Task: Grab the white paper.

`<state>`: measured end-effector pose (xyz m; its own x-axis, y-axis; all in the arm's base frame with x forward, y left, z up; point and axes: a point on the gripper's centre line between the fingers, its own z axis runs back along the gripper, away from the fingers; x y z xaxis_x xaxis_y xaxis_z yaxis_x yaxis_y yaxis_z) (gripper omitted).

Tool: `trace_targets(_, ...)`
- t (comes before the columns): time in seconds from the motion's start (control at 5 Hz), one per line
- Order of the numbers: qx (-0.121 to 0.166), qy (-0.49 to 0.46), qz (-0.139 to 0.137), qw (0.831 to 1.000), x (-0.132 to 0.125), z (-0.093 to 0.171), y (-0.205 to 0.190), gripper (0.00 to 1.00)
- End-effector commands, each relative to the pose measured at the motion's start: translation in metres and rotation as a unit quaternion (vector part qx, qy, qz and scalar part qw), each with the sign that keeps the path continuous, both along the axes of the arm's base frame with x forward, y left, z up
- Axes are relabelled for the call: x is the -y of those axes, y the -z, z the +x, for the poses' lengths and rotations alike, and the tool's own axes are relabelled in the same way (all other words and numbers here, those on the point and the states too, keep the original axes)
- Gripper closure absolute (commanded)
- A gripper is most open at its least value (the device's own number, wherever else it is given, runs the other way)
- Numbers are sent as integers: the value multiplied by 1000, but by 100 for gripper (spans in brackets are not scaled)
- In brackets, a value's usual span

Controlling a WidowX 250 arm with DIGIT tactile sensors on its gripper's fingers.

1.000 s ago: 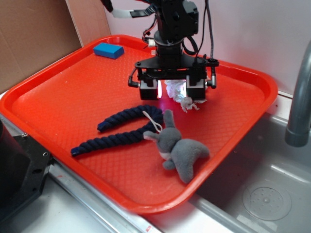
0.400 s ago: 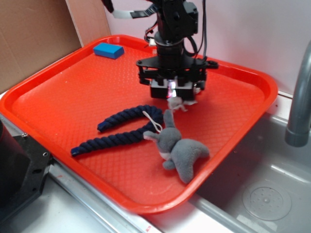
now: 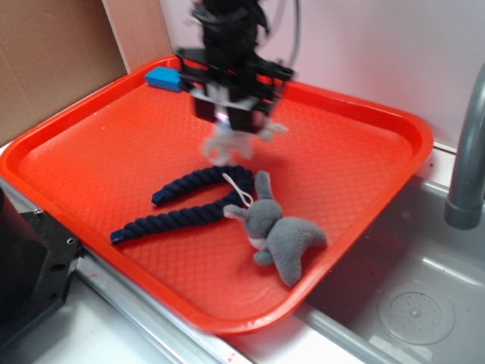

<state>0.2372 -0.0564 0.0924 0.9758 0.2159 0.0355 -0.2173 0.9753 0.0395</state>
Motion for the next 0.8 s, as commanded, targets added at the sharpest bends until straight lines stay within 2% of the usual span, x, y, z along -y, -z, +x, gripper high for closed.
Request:
trace_targets(0.0, 10, 85, -22, 996, -47, -37, -82, 100)
trace_targets(0.4, 33, 87, -24, 995, -66, -70, -111, 100)
trace_targets(0.6, 23, 86, -9, 996, -63, -69, -109, 100)
